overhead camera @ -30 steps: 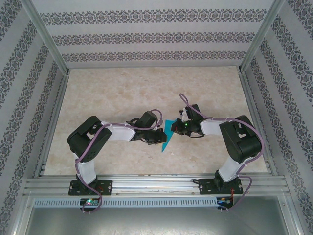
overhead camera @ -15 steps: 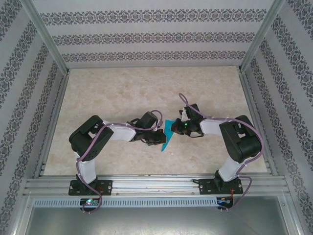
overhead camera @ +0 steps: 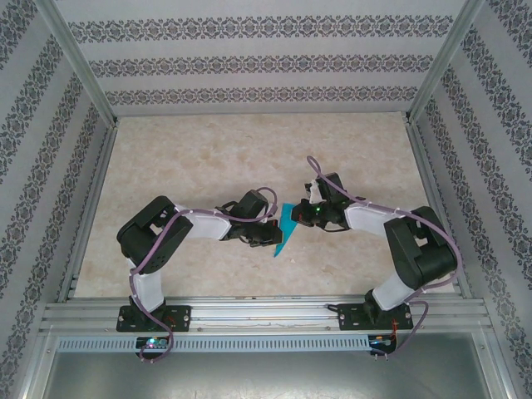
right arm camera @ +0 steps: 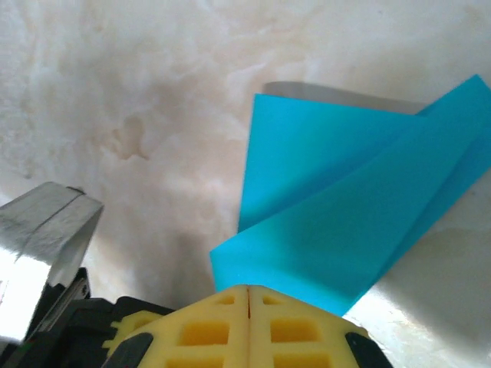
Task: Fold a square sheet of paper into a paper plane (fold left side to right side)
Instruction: Fold the wing for the fifth time at the center of the table.
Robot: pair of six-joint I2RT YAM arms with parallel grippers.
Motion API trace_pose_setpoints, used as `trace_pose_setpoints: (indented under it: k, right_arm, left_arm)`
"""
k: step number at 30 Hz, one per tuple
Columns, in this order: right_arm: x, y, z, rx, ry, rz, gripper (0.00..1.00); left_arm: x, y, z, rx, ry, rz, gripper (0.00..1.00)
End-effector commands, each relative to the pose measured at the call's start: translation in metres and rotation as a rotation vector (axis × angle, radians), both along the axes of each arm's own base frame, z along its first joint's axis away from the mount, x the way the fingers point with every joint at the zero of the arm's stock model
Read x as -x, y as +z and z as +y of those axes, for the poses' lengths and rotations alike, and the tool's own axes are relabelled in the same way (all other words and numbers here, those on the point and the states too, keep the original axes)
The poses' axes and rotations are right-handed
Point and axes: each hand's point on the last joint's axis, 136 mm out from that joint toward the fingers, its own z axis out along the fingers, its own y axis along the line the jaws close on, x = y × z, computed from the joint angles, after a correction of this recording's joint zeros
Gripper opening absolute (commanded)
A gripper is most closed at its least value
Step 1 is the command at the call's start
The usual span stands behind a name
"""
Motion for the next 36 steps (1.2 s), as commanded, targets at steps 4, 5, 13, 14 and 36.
trace_pose_setpoints:
  k: [4, 5, 13, 14, 36]
  right_arm:
    - [0.02, -0.009, 0.007, -0.038, 0.044, -0.008, 0.0]
    - [0.02, -0.01, 0.009, -0.042, 0.049, -0.012, 0.0]
    - [0.023, -0.019, 0.019, -0.043, 0.068, -0.003, 0.0]
    - [0.023, -0.022, 0.019, -0.038, 0.068, 0.0, 0.0]
    - [0.005, -0.043, -0.017, 0.09, 0.011, 0.02, 0.0]
  left_arm:
    - [0.023, -0.041, 0.03, -0.224, -0.019, 0.056, 0.02]
    - [0.023, -0.041, 0.031, -0.232, -0.021, 0.055, 0.02]
    - [0.024, -0.043, 0.033, -0.261, -0.025, 0.054, 0.01]
    - [0.024, -0.043, 0.032, -0.261, -0.026, 0.054, 0.01]
    - [0.028, -0.048, 0.043, -0.331, -0.043, 0.067, 0.01]
